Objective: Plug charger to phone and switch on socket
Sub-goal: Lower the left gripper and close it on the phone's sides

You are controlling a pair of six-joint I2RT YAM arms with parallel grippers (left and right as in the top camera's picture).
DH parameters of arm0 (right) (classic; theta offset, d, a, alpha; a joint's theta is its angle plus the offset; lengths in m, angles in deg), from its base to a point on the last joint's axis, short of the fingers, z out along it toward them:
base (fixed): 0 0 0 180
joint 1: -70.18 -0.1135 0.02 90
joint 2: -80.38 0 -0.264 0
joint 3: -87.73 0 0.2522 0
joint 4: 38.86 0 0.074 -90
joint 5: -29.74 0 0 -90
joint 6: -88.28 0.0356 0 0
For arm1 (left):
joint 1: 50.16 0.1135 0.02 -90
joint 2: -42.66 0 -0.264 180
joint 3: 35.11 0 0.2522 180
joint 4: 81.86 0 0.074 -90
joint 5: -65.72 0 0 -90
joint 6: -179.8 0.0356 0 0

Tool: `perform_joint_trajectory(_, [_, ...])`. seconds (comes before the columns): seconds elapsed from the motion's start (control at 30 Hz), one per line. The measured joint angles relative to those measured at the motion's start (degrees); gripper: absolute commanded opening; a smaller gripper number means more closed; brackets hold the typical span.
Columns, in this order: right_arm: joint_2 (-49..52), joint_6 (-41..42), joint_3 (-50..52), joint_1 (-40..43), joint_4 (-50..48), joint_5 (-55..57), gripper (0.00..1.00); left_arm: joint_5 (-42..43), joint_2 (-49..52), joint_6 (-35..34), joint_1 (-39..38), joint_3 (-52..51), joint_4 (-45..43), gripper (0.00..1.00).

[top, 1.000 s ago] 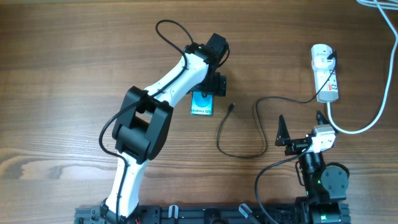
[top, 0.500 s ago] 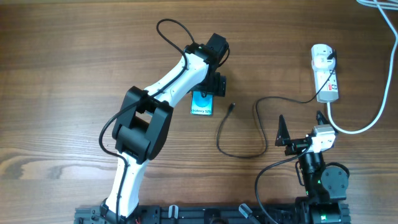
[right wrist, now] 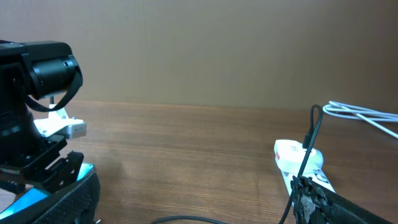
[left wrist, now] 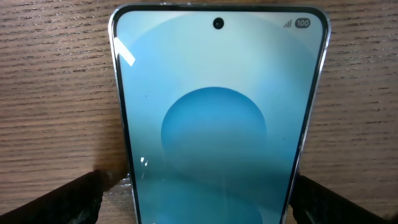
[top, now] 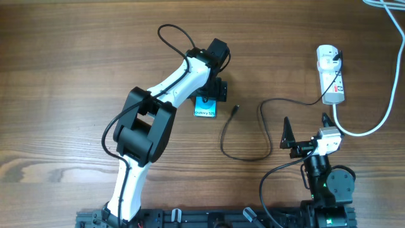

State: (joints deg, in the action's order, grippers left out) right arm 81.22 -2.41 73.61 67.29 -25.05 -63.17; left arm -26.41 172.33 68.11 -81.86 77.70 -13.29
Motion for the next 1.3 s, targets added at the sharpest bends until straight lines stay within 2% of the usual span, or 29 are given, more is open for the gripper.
perform_joint_trajectory(0.67, [0.0,0.0,0.0,0.0,0.0,0.0,1.00,0.1,0.0,0.0,0.0,-0.1,-1.9,1.00])
perform_joint_trajectory(0.93, [0.0,0.0,0.0,0.0,0.0,0.0,1.00,0.4,0.0,0.3,0.0,-0.1,-0.5,0.91])
perform_joint_trajectory(1.3, [0.0,0.0,0.0,0.0,0.0,0.0,1.00,0.5,0.0,0.5,0.0,-0.1,-0.4,0.85])
